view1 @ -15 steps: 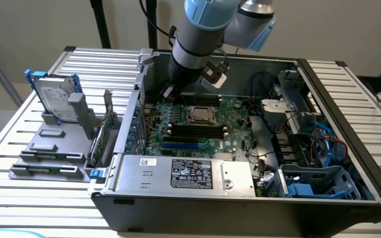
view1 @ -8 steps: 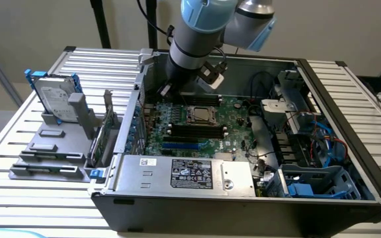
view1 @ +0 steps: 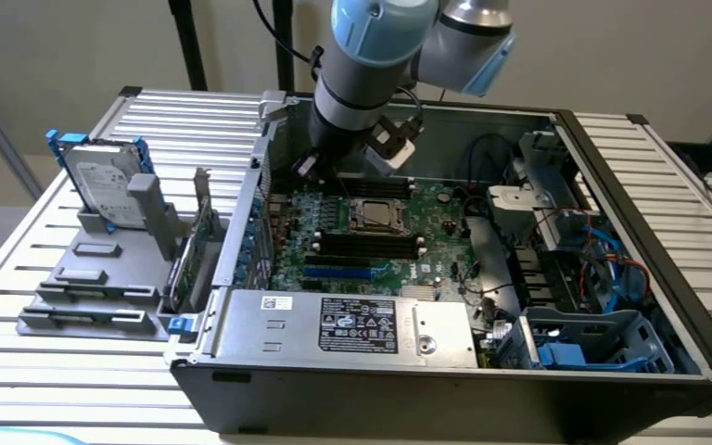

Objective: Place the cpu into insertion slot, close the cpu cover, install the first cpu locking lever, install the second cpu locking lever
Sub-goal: 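Install the first cpu locking lever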

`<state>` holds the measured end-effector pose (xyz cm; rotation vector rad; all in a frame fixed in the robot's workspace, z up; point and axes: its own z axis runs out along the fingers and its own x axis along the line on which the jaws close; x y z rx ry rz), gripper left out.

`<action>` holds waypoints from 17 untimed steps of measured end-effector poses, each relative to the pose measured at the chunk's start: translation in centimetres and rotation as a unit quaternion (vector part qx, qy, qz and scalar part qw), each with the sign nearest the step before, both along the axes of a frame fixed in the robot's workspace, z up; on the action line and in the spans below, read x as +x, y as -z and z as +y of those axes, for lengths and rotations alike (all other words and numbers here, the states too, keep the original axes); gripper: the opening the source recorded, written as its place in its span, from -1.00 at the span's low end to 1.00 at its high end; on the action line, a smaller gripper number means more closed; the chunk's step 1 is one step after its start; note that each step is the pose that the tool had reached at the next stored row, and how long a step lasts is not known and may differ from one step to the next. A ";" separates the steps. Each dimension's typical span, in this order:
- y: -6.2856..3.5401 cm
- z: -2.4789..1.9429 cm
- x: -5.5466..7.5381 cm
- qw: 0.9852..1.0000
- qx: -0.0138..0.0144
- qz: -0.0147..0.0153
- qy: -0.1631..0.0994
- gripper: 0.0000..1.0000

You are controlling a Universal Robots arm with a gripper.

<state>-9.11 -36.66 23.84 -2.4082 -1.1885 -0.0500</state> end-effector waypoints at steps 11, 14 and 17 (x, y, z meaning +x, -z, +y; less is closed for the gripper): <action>0.13 0.09 -0.3 1.000 0.015 0.002 0.026 -0.79; 0.25 0.15 -0.4 0.999 0.017 0.002 0.032 -0.79; 0.41 0.22 -0.5 0.999 0.020 0.002 0.038 -0.79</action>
